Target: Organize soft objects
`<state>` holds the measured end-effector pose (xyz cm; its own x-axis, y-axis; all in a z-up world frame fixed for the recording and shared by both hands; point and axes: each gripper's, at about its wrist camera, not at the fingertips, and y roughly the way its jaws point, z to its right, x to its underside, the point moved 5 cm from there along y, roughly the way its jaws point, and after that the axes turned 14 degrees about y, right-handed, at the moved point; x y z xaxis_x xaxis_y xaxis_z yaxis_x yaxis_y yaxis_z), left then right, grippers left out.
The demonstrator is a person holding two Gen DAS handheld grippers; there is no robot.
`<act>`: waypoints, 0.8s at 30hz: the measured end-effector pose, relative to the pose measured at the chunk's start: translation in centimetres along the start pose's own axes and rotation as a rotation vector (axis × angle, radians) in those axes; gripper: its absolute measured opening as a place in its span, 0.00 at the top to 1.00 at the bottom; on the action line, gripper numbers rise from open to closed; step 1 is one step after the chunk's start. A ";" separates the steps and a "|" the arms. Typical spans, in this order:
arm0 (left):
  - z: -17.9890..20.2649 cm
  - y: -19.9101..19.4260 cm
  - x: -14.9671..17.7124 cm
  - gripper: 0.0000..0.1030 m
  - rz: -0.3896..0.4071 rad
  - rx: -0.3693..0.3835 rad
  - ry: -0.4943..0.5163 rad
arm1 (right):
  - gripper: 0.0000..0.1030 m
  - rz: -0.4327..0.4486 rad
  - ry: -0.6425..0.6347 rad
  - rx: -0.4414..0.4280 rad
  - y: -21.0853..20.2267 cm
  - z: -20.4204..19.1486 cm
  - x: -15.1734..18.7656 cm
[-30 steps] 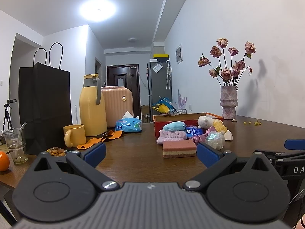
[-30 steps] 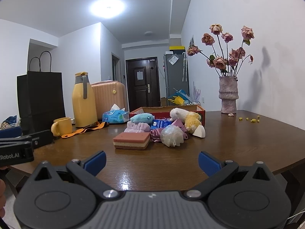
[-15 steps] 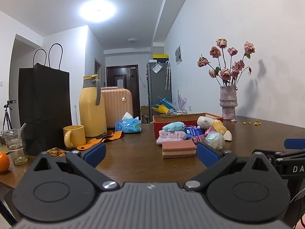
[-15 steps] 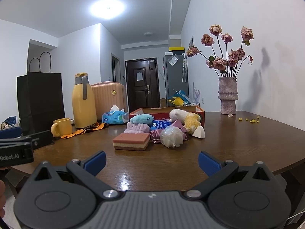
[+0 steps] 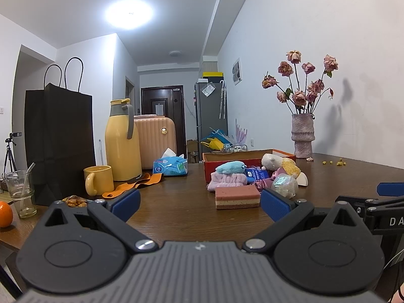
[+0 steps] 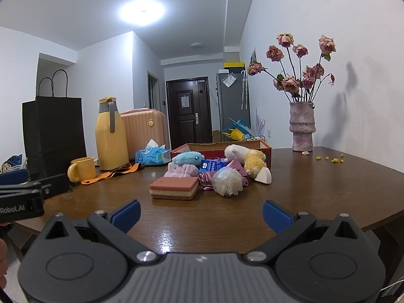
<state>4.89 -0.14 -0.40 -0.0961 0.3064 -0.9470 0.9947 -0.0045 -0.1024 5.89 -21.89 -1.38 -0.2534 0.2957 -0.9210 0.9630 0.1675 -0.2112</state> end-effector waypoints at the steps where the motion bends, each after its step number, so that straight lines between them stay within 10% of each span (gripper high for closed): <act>1: 0.0 0.0 0.0 0.00 0.000 0.000 0.000 | 0.00 0.003 -0.001 -0.001 0.0 0.0 0.0; 24: 0.0 0.0 0.0 0.00 -0.001 0.001 -0.001 | 0.00 0.005 0.001 0.002 0.0 0.0 0.0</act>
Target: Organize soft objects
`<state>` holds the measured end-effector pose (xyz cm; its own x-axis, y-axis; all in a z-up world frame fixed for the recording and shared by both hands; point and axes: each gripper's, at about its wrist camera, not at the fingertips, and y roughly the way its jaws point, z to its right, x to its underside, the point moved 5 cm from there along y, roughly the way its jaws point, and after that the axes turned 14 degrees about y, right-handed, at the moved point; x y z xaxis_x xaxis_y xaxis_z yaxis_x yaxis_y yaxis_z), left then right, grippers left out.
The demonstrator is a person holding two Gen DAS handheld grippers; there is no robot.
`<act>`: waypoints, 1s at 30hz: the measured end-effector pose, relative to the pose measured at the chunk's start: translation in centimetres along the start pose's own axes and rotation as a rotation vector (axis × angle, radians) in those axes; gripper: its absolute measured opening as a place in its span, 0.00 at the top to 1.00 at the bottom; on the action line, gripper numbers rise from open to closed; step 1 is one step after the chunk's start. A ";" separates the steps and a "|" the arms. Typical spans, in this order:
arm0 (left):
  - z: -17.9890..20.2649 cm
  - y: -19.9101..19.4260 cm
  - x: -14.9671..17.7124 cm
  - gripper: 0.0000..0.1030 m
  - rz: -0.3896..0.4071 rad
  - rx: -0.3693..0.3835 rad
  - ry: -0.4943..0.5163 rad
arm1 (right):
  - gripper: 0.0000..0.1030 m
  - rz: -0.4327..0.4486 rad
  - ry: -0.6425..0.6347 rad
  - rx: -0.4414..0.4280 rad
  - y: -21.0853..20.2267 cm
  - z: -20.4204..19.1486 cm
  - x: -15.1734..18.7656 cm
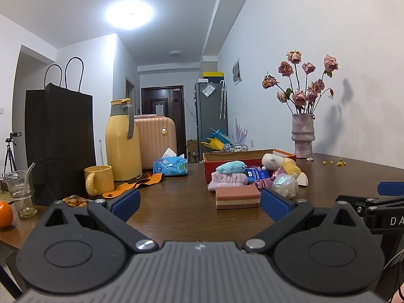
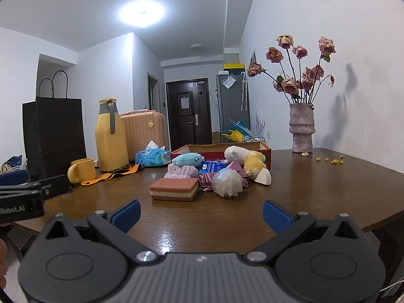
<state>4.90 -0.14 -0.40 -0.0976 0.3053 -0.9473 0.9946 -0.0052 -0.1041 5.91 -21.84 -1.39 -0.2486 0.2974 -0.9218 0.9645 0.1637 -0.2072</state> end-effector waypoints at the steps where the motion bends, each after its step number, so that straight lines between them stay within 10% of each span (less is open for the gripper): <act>1: 0.0 0.0 0.0 0.00 0.000 0.001 0.000 | 0.00 0.000 0.000 0.000 0.0 0.0 0.0; 18: -0.9 6.4 0.7 0.00 -0.065 0.015 0.033 | 0.00 0.012 0.104 -0.111 6.6 0.3 -3.2; 26: -3.2 14.4 0.3 0.00 -0.162 0.100 -0.078 | 0.00 -0.220 0.133 -0.141 15.8 0.6 -3.5; 30: -3.2 19.2 -0.1 0.00 -0.214 0.220 -0.104 | 0.31 -0.326 0.138 -0.149 20.5 0.5 -3.2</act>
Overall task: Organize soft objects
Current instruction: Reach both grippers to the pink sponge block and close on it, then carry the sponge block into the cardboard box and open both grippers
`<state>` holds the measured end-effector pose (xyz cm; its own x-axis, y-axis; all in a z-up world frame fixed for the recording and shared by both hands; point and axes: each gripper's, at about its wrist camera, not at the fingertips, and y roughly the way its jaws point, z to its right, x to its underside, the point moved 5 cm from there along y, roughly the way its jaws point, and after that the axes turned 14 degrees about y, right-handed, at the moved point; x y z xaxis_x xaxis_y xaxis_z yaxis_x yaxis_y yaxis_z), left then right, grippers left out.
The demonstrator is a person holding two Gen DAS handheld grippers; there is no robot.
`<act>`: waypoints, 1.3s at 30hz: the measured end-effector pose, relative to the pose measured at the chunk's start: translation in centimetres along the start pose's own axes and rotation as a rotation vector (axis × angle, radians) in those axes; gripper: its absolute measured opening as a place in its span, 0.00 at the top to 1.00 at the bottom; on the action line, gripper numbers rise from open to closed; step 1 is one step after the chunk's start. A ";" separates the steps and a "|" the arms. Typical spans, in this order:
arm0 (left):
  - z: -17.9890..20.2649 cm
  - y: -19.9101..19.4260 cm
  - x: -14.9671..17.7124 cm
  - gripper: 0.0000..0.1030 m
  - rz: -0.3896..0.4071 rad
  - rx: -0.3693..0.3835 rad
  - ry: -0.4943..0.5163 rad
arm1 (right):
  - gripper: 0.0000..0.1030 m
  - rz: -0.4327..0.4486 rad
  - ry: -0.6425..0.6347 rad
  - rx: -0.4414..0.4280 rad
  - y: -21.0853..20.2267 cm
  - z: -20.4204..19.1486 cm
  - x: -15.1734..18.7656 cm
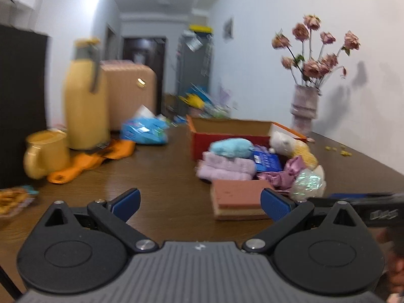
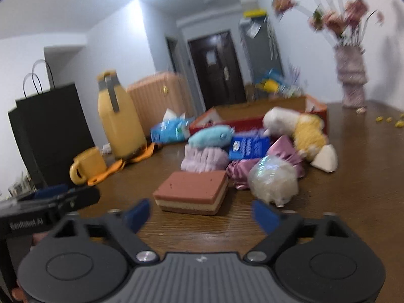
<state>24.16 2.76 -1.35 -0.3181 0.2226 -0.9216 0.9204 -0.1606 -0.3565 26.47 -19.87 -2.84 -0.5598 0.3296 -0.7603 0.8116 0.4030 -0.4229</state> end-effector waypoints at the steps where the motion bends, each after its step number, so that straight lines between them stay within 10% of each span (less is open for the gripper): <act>1: -0.1 1.2 -0.3 0.00 -0.022 0.007 -0.010 | 0.36 -0.013 0.012 0.003 1.0 0.2 -0.2; 6: -0.4 6.9 -1.5 0.01 -0.100 0.084 -0.059 | 0.60 -0.049 0.068 -0.011 5.4 0.8 -2.1; 18: -0.9 13.3 0.3 0.67 -0.262 0.318 -0.256 | 0.76 -0.121 0.209 -0.029 9.6 2.8 -2.4; 39: 2.5 4.8 -3.6 0.68 -0.133 0.314 -0.257 | 0.78 -0.001 0.129 -0.065 0.0 0.9 -4.1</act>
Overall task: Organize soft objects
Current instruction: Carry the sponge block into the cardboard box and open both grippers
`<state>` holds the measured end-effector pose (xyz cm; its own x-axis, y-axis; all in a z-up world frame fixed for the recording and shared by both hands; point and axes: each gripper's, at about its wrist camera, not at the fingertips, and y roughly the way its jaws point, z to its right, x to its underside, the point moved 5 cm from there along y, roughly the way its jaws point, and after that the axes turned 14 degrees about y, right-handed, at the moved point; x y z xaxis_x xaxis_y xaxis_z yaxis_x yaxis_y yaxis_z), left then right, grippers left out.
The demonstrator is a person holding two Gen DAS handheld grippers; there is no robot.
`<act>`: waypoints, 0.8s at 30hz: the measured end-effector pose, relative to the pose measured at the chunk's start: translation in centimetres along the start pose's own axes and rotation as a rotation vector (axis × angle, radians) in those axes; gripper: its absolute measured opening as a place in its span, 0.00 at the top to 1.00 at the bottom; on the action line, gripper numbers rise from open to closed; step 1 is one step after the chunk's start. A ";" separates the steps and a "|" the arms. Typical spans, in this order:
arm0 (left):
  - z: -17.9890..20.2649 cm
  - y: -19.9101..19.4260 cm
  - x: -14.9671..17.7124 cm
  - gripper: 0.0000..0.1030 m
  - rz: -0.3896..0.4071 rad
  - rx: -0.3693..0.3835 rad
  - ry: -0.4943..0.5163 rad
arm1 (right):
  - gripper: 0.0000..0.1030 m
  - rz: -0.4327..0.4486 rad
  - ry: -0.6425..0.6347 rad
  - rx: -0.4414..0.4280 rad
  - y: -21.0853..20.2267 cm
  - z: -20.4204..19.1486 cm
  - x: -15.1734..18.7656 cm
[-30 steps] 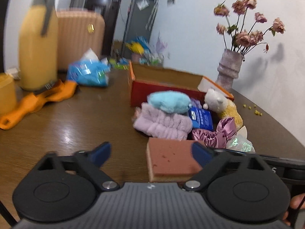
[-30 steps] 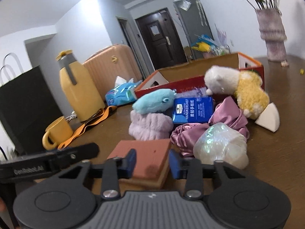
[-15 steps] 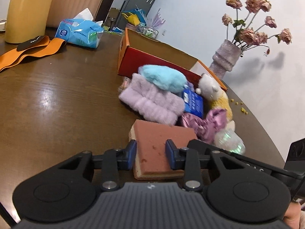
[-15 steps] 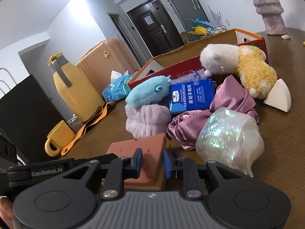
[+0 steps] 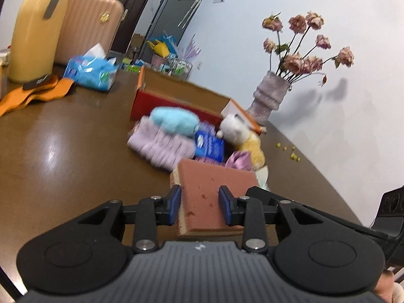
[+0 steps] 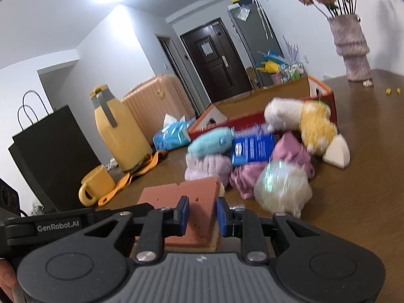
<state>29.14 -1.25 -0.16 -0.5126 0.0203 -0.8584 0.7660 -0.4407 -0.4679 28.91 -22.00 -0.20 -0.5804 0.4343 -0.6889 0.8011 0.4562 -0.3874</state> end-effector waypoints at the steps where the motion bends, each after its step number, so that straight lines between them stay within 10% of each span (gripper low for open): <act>1: 0.0 0.3 -1.2 0.68 0.012 0.001 0.011 | 0.78 0.011 -0.005 -0.006 0.1 -0.2 -0.9; 7: -1.9 5.6 -11.6 0.68 0.041 0.025 0.051 | 0.78 0.056 -0.051 -0.026 4.9 -1.6 -11.2; 13: -6.4 18.2 -21.0 0.68 -0.054 -0.020 0.001 | 0.78 -0.071 0.048 0.034 18.2 0.1 -22.6; 24: -14.6 35.2 -22.0 0.58 -0.299 -0.179 0.055 | 0.78 -0.335 0.115 0.185 39.6 6.2 -25.7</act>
<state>73.04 -4.10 -0.77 -0.7069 0.1751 -0.6853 0.6431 -0.2441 -0.7258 76.44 -19.91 -1.67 -0.8182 0.3744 -0.4363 0.5713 0.4442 -0.6902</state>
